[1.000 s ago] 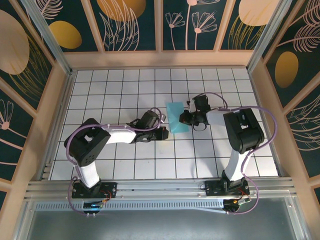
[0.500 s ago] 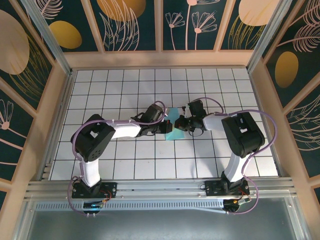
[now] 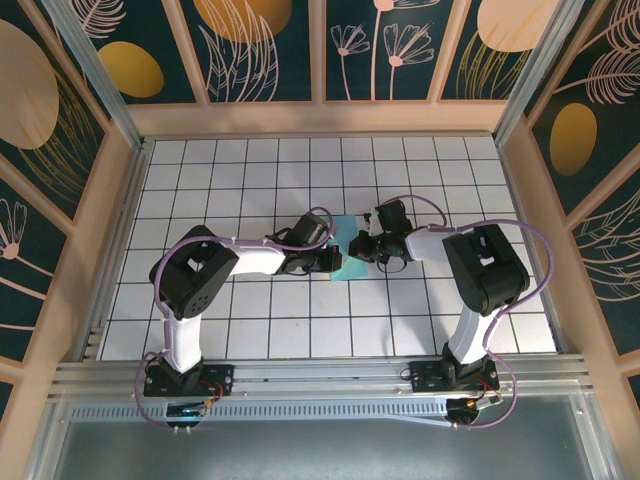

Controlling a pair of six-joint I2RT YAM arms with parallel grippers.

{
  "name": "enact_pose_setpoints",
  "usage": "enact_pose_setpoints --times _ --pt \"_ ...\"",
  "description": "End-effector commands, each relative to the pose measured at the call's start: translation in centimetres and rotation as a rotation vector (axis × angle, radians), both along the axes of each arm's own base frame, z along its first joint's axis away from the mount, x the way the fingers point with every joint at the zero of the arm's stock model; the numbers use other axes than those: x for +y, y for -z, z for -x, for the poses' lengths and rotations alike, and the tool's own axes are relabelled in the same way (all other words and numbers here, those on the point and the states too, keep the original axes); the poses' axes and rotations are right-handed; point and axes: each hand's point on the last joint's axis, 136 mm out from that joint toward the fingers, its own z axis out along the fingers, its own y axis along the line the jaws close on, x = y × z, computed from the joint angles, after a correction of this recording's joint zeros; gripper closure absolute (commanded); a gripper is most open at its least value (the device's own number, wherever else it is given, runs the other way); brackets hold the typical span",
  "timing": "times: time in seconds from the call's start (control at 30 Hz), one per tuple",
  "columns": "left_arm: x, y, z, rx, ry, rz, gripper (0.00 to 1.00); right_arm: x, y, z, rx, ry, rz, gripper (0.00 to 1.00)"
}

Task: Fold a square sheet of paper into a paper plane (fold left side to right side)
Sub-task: Fold the triangle a second time at the center of the table.

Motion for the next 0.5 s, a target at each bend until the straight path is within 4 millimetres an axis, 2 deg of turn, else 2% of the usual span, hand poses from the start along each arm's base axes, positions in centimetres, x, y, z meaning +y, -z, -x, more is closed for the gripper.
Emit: enact_pose_setpoints --times 0.0,0.27,0.33,0.47 --pt "2.8 4.1 1.1 0.065 -0.026 -0.15 1.0 0.1 -0.5 -0.1 -0.002 -0.005 0.011 1.0" --pt "4.0 5.5 1.7 0.088 -0.045 -0.2 1.0 -1.2 -0.8 -1.6 -0.018 0.023 0.014 1.0" --pt "4.8 6.3 2.5 0.111 -0.047 -0.22 1.0 -1.7 -0.7 -2.0 -0.019 0.033 0.018 1.0" --pt "4.8 6.2 2.4 0.106 -0.046 -0.219 1.0 -3.1 -0.2 -2.7 -0.018 0.061 0.029 1.0"
